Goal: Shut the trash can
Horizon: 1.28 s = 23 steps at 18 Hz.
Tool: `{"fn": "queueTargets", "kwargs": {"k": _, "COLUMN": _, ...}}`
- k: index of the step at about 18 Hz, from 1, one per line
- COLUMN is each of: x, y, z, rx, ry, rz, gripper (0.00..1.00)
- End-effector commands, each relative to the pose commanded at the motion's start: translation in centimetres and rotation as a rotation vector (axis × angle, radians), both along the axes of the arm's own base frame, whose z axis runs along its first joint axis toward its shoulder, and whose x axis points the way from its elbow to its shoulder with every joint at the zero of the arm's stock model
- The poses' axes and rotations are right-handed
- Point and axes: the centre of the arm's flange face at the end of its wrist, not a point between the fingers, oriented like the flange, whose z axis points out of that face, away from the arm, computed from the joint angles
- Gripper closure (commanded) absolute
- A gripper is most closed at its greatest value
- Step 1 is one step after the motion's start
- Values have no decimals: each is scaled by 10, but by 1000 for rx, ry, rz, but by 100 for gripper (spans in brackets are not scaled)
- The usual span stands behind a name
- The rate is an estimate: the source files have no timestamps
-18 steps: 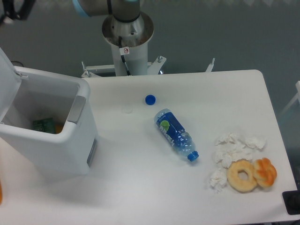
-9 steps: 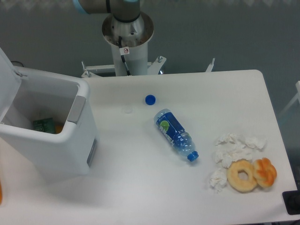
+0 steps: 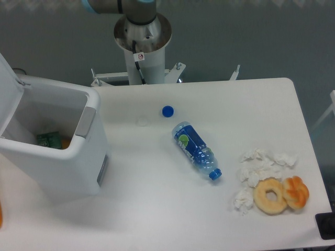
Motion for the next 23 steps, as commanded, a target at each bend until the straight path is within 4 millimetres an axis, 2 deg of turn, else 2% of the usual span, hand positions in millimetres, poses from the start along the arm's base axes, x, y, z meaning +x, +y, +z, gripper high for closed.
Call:
{"fn": "queueTargets", "kwargs": {"k": 7, "x": 2, "y": 20, "z": -20, "rx": -24, "ry": 2, "rz": -30, "gripper": 0}}
{"fn": "queueTargets", "kwargs": {"k": 15, "x": -8, "y": 44, "z": -45, "rx": -50, "ry": 10, "rz": -40, "gripper": 0}}
{"fn": "queueTargets", "kwargs": {"k": 21, "x": -17, "y": 48, "z": -48, "rx": -34, "ry": 35, "rz": -40, "gripper": 0}}
{"fn": "queueTargets", "kwargs": {"k": 23, "x": -28, "y": 44, "z": -44, "rx": -29, "ry": 37, "rz": -15, "gripper": 0}}
